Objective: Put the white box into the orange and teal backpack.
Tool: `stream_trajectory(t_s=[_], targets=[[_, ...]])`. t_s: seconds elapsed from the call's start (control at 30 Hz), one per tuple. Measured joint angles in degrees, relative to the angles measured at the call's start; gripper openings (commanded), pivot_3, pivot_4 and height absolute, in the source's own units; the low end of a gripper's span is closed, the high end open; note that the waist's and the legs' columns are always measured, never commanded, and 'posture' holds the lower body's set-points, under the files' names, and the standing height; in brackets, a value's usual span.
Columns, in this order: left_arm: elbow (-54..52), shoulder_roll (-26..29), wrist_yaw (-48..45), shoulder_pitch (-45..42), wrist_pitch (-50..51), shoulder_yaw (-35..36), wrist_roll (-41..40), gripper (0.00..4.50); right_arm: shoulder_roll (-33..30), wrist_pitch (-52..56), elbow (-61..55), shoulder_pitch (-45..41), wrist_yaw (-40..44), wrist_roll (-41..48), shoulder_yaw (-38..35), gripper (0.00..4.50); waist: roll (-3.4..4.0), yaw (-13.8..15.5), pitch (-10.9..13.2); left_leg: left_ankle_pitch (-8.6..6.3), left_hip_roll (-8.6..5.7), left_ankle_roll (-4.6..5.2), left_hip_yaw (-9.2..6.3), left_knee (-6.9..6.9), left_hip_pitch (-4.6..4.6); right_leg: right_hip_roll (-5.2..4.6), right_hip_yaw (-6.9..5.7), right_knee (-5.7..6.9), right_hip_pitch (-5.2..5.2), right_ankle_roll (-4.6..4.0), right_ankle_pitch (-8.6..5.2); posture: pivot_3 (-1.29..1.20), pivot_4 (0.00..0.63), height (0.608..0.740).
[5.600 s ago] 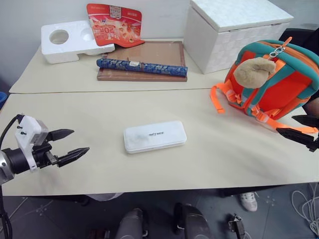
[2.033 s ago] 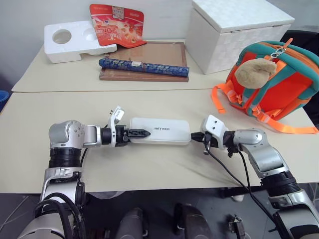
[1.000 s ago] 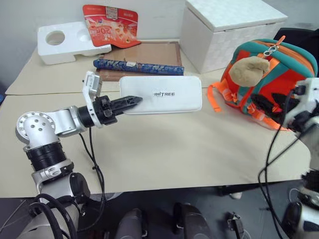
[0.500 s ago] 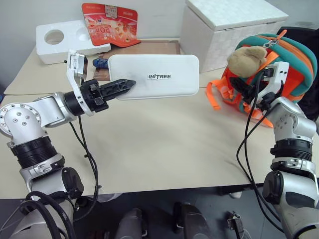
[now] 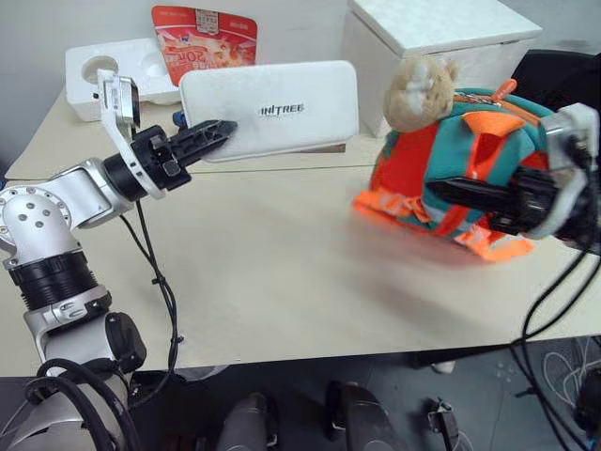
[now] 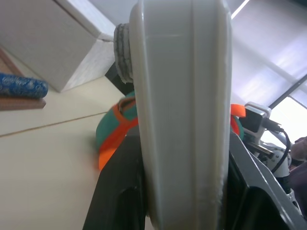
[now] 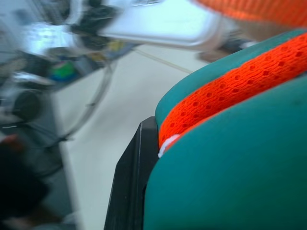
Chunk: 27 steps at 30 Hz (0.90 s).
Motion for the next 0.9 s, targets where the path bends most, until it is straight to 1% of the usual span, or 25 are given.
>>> stream_trajectory(t_s=[0.07,0.13,0.3,0.37,0.43,0.5,0.73,0.83,0.9], targets=[[1.13,0.31,-1.79,-1.06,-1.43,-0.42,-0.07,1.39,-2.40,3.63,-1.72,0.60,0.22,6.60,-2.93,0.06,0.00,0.07,0.00,0.00,0.02,0.00,-0.03,-0.04,0.00,-0.01,0.01,-0.04,0.03,0.00,0.00,0.00,0.150,0.740],[1.30,1.49,-4.79,-1.16,-2.70,-2.15,-0.03,1.39,-4.04,5.20,-4.79,2.89,0.21,10.42,-4.59,0.06,-0.01,0.04,0.00,-0.01,0.03,-0.01,-0.02,-0.09,0.00,0.00,0.02,-0.04,0.03,0.00,0.00,0.00,0.150,0.740],[1.13,3.11,-11.23,-0.64,-5.57,-6.53,0.30,1.39,-4.59,4.27,-8.32,8.21,-1.58,11.47,-4.70,0.06,-0.09,0.21,0.05,0.00,-0.05,0.04,0.04,0.00,0.01,-0.03,0.01,-0.09,0.03,0.03,0.02,0.00,0.150,0.740],[0.00,4.25,-13.61,0.43,-7.96,-8.55,1.86,1.39,-4.59,3.28,-8.47,9.35,-2.49,11.03,-4.71,0.06,-0.09,0.27,0.05,0.00,-0.04,0.04,0.04,0.01,0.03,-0.03,0.01,-0.09,0.04,0.03,0.02,0.00,0.150,0.740],[-0.75,4.47,-15.35,1.25,-10.35,-11.13,3.98,1.39,-4.60,1.74,-9.24,11.56,-2.56,9.76,-4.57,0.06,-0.09,0.85,0.05,0.00,-0.03,0.04,0.04,0.03,0.02,-0.01,0.02,-0.08,0.01,0.03,0.01,0.00,0.150,0.740],[-0.80,4.35,-16.29,1.95,-10.95,-12.31,4.37,1.39,-4.66,-0.29,-10.47,14.01,-1.61,7.72,-4.41,0.06,-0.09,1.23,0.05,0.00,-0.02,0.04,0.03,0.04,0.01,-0.01,0.03,-0.09,0.01,0.03,0.01,0.00,0.150,0.740],[-7.59,4.23,-19.45,3.19,-9.02,-12.50,0.10,1.39,-4.43,-10.01,-11.46,20.11,0.16,-3.10,0.39,0.06,-0.19,1.29,0.11,-0.03,-0.04,0.10,-0.02,0.16,0.00,-0.03,0.05,-0.10,0.12,0.04,0.02,0.00,0.150,0.740],[-8.05,6.38,-21.48,3.56,-9.52,-12.93,0.01,1.39,-4.23,-13.64,-11.33,22.76,1.22,-6.80,2.38,0.06,-0.19,1.29,0.11,-0.03,-0.03,0.10,-0.02,0.17,0.04,-0.01,0.03,-0.07,0.13,0.04,0.02,0.00,0.150,0.740],[-8.26,7.79,-22.62,4.36,-12.68,-14.38,2.56,1.39,-3.87,-14.57,-11.30,23.77,1.62,-7.43,2.50,0.06,-0.19,1.21,0.11,-0.03,-0.02,0.09,0.01,0.17,0.09,0.00,0.01,-0.06,0.14,0.04,0.02,0.00,0.150,0.740]])
